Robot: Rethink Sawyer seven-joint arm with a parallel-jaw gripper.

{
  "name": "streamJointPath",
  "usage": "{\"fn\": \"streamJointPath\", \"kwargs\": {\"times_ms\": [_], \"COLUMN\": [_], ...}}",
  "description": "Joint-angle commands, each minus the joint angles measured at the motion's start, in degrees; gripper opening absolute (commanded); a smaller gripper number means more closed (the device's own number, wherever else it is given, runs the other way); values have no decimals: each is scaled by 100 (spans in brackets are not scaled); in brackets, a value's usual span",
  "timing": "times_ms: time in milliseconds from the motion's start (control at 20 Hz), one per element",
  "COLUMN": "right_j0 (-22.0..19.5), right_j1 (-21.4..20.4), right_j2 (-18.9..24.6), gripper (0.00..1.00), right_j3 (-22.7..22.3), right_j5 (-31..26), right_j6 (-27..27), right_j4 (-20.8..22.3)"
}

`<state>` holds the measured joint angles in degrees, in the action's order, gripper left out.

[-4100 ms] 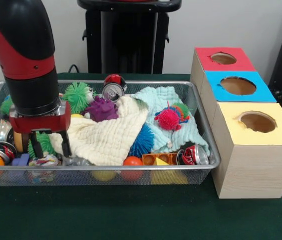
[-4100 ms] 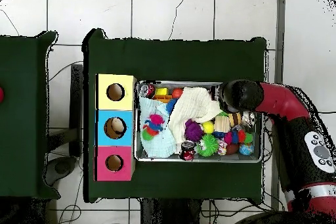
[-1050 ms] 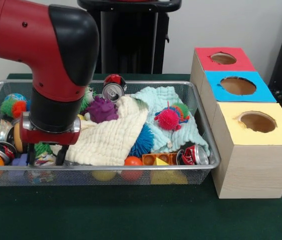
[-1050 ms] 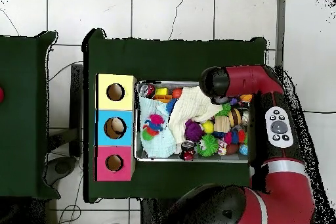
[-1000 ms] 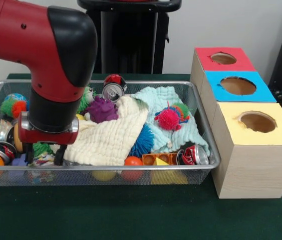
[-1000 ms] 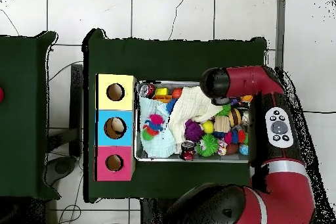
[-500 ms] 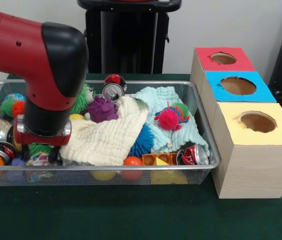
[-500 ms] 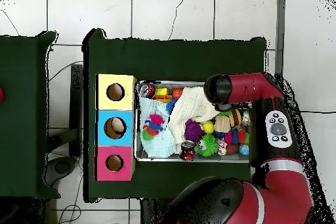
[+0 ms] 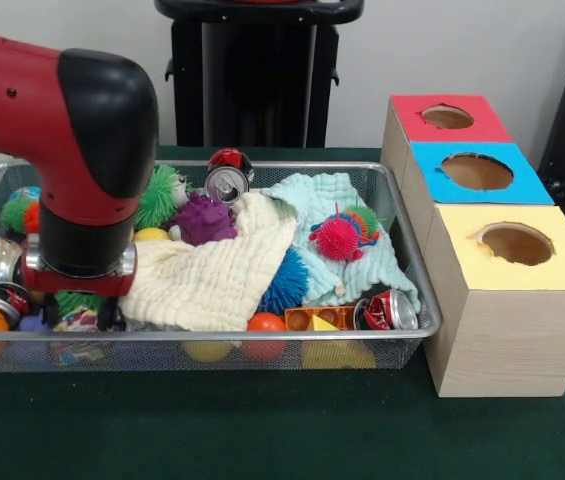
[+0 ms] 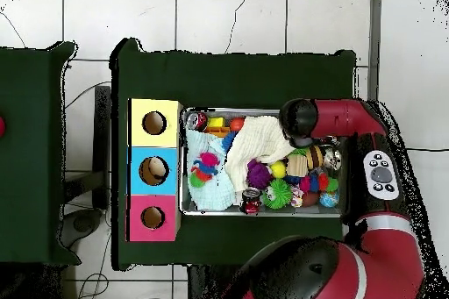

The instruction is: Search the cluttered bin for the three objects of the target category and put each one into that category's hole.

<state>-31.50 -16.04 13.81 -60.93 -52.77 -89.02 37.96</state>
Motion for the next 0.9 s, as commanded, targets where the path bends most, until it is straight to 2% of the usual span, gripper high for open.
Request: {"fn": "streamJointPath", "kwargs": {"times_ms": [50, 450, 900], "right_j0": [-627, -965, -1288], "right_j1": [490, 359, 361], "right_j2": [707, 1114, 1539], "gripper": [100, 100, 100], "right_j3": [-906, -1303, -1532], "right_j5": [756, 1141, 1687], "right_j6": [1145, 1589, 1601], "right_j4": [-187, -82, 106]}}
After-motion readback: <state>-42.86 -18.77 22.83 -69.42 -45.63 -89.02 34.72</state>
